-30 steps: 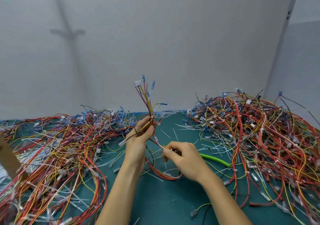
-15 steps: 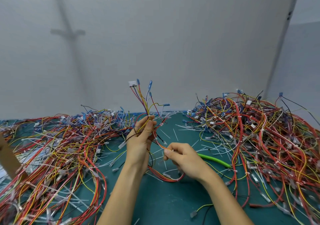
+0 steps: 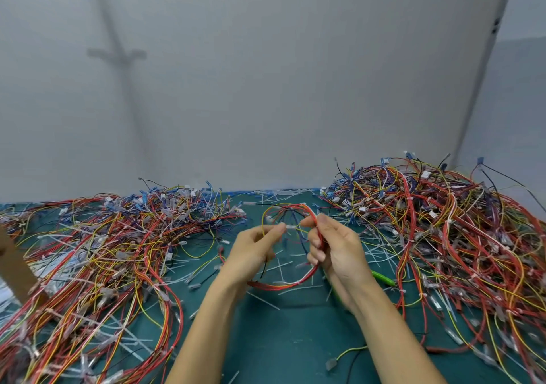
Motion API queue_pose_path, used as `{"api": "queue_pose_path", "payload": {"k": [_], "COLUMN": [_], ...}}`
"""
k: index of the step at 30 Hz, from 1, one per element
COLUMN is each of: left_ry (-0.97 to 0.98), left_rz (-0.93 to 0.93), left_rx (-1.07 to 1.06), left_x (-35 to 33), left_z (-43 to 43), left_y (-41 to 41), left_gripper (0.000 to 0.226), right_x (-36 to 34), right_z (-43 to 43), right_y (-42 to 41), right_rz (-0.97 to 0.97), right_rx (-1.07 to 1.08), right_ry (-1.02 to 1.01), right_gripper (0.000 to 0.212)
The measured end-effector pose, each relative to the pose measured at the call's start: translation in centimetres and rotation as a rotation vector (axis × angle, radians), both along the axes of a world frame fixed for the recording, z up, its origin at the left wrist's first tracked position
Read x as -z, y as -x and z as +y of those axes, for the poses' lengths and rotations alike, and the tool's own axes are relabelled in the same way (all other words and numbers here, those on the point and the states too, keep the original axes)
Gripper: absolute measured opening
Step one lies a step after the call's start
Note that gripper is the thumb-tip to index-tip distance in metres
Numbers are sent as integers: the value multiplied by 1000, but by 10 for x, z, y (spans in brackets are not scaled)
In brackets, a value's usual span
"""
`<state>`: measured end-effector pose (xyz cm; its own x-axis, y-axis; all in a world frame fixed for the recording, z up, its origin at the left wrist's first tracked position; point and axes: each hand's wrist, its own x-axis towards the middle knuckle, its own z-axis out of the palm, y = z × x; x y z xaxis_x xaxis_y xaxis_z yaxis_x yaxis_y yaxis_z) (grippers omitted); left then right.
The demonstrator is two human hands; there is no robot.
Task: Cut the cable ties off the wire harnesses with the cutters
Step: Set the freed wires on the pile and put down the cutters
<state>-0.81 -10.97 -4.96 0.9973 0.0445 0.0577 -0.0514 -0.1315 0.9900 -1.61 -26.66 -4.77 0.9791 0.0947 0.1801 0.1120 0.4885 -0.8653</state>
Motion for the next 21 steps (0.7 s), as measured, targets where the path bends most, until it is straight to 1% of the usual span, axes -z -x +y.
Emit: {"api": "queue_pose_path", "payload": {"k": [2, 5, 8, 10, 13, 16, 18, 21], "left_ry": [-173, -375, -446, -472, -432, -317, -226, -165], "left_rz": [27, 58, 73, 68, 34, -11, -36, -96], "left_rx": [140, 288, 464, 508, 475, 480, 453, 330], "left_x": [1, 4, 6, 5, 3, -2, -4, -7], "left_z": [-2, -4, -1, 2, 7, 13, 15, 13], "left_y": [2, 5, 8, 8, 7, 7, 8, 8], "left_gripper": [41, 45, 43, 35, 23, 8, 5, 5], "right_x": [0, -2, -3, -2, 0, 4, 4, 4], "right_z": [0, -2, -5, -6, -10, -14, -14, -13], "right_y": [-1, -2, -2, -2, -3, -6, -8, -9], "right_rz": [30, 89, 154, 211, 274, 306, 306, 290], "right_rx": [70, 180, 264, 321, 389, 435, 435, 430], "right_ry": [-46, -69, -83, -85, -84, -50, -25, 9], "right_gripper": [28, 30, 29, 29, 29, 29, 30, 28]}}
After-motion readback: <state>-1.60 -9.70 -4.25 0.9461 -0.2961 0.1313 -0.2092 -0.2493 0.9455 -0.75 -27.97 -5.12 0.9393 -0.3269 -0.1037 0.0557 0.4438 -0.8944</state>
